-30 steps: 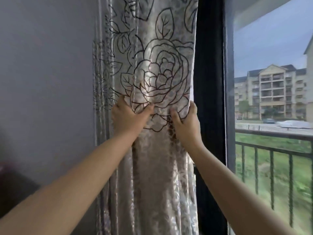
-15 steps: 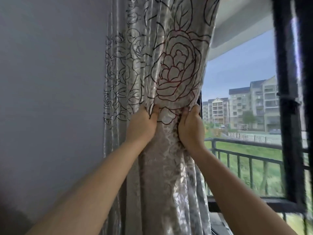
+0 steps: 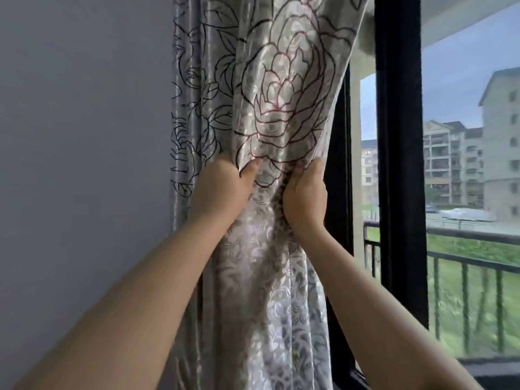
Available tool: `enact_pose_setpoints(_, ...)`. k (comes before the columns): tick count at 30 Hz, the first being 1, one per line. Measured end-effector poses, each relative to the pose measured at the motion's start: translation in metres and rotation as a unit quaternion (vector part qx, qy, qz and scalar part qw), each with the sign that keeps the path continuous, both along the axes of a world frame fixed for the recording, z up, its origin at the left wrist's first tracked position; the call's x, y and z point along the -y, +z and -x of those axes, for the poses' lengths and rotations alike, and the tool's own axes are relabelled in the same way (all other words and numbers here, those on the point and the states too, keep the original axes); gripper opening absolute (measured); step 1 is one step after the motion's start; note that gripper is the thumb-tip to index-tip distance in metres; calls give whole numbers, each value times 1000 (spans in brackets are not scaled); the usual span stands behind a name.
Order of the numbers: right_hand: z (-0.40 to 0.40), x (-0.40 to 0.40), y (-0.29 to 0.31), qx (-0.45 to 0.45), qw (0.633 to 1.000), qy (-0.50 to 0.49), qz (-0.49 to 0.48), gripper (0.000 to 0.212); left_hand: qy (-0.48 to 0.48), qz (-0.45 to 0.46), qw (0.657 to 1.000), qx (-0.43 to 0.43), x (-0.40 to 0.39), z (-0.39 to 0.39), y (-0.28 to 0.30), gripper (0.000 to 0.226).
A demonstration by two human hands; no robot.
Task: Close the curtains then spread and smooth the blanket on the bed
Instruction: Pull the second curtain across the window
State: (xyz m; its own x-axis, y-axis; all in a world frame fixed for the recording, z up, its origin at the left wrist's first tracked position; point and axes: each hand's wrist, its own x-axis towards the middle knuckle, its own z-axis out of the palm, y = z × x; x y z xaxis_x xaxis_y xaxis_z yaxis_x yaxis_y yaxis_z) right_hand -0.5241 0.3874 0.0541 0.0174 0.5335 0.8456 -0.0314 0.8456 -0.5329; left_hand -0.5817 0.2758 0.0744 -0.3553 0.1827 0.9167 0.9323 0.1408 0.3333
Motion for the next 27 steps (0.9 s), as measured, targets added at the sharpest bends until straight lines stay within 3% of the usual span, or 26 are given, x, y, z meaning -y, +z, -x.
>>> enact_pose_setpoints(4,60,-15,12,-32,999,-15,-10,33,1,-11,999,-39,-12,53,10,63)
enact_pose_setpoints(8,129,-32,13,-37,999,-2,-36,20,19,-18,999,-25,-30,120,14,52)
enact_pose_setpoints(11,180,-49,11,-28,999,30,-30,10,33,-8,999,-12,-47,173,13,58)
enact_pose_setpoints(17,271,-77,7,-60,996,23,-60,26,44,-1,999,26,-81,268,7,46)
enact_pose_setpoints(27,396,-123,25,-121,987,-12,-107,26,37,-51,996,-61,-124,386,20,36)
